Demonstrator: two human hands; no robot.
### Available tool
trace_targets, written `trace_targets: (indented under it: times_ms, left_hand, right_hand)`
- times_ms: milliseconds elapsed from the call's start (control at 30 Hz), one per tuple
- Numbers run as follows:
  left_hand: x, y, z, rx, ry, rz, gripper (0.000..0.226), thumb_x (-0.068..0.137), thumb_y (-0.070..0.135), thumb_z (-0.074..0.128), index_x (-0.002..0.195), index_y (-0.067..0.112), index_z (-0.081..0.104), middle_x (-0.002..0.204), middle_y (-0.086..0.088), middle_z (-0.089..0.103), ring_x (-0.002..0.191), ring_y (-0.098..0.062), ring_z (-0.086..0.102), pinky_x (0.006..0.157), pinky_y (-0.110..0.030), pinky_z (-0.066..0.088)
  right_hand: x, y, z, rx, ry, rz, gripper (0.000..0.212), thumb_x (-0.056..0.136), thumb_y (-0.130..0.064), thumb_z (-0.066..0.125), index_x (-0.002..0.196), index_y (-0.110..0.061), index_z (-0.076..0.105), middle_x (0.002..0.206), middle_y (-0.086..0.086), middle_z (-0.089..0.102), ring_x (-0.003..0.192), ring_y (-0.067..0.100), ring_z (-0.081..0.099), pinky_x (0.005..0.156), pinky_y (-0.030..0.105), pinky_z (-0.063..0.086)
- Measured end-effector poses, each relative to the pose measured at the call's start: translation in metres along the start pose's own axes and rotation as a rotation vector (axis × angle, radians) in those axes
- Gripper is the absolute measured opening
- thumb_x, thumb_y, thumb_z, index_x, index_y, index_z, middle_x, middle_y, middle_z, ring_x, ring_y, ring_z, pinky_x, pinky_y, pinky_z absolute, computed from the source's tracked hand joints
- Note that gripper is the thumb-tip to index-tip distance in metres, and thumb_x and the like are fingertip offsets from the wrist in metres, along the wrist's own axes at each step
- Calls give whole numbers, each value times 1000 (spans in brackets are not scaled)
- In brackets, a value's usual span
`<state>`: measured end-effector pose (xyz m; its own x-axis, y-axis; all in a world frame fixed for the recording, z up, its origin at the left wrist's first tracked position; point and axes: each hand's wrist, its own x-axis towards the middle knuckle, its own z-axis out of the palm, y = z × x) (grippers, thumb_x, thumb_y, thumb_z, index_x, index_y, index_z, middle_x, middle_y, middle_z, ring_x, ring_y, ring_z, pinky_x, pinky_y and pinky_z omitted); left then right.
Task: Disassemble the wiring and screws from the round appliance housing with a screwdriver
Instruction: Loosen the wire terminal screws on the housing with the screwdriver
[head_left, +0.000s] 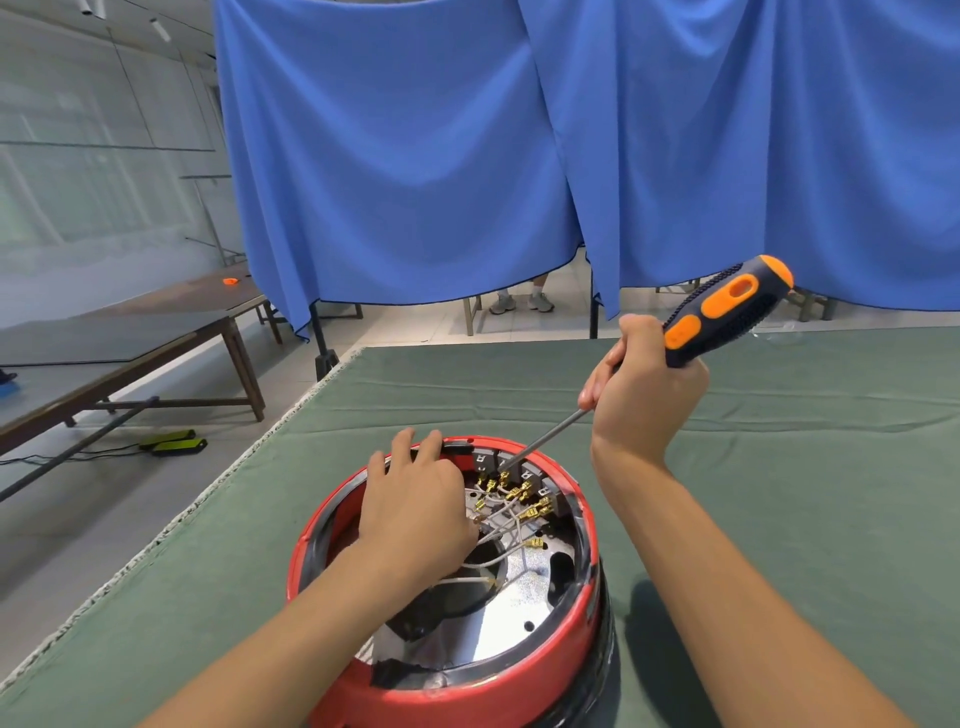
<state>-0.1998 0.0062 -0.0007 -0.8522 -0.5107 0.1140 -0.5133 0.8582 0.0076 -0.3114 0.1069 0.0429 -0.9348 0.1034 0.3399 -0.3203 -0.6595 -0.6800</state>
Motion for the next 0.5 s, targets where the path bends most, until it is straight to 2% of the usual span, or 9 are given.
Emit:
trace_targets:
  times_ms: [67,133,200,267,300,367,400,500]
  left_hand:
    - [2,-3,-3,-98,1,-10,19,83,35,61,78,20,72,154,3,27,140,-24,15,110,-43,21]
    - [5,-7,-9,-209,16,-33,21,83,33,60,71,19,70,142,4,44,132,-22,26,102,-39,28]
    - [9,-15,-17,-333,75,-55,22,81,28,60,63,18,66,110,-1,62,115,-23,44,89,-35,38]
    - [17,-22,-27,-430,186,-47,21,82,24,60,61,21,61,77,1,65,88,-21,58,71,-30,43]
    - [22,-23,-31,-483,240,-21,23,83,22,60,60,24,59,69,5,64,76,-17,60,65,-28,43]
    - [33,-22,-37,-574,295,73,24,86,20,61,63,27,60,63,10,63,64,-11,60,62,-28,45]
    - [39,-19,-38,-580,297,117,21,87,20,61,67,27,62,64,10,65,64,-10,61,64,-29,48]
    - [64,-8,-31,-478,254,161,12,89,24,62,83,21,71,76,8,68,76,-13,64,71,-32,53]
  right_hand:
    - [-1,0,0,-5,-6,-4,28,71,-18,54,49,-10,39,35,2,33,28,20,33,36,19,30]
    - [-1,0,0,-2,-7,-7,29,71,-18,54,48,-9,38,35,2,32,28,20,33,36,19,30]
    - [0,-1,0,2,-8,-10,30,71,-19,54,48,-9,38,35,2,33,28,20,34,36,19,31]
    - [1,-2,0,6,-2,-11,30,72,-20,54,47,-11,39,34,1,34,28,20,36,37,19,32]
    - [3,-4,0,8,6,-9,31,72,-21,54,46,-12,39,34,1,34,27,20,36,37,19,32]
    - [7,-8,-1,14,30,-16,32,72,-22,54,46,-13,38,34,1,34,27,20,36,38,21,32]
    - [10,-11,-1,18,47,-26,32,72,-22,54,46,-13,38,34,1,33,28,20,36,38,21,33]
    - [21,-21,-5,42,132,-67,37,75,-23,55,43,-16,38,32,0,34,29,21,36,41,22,36]
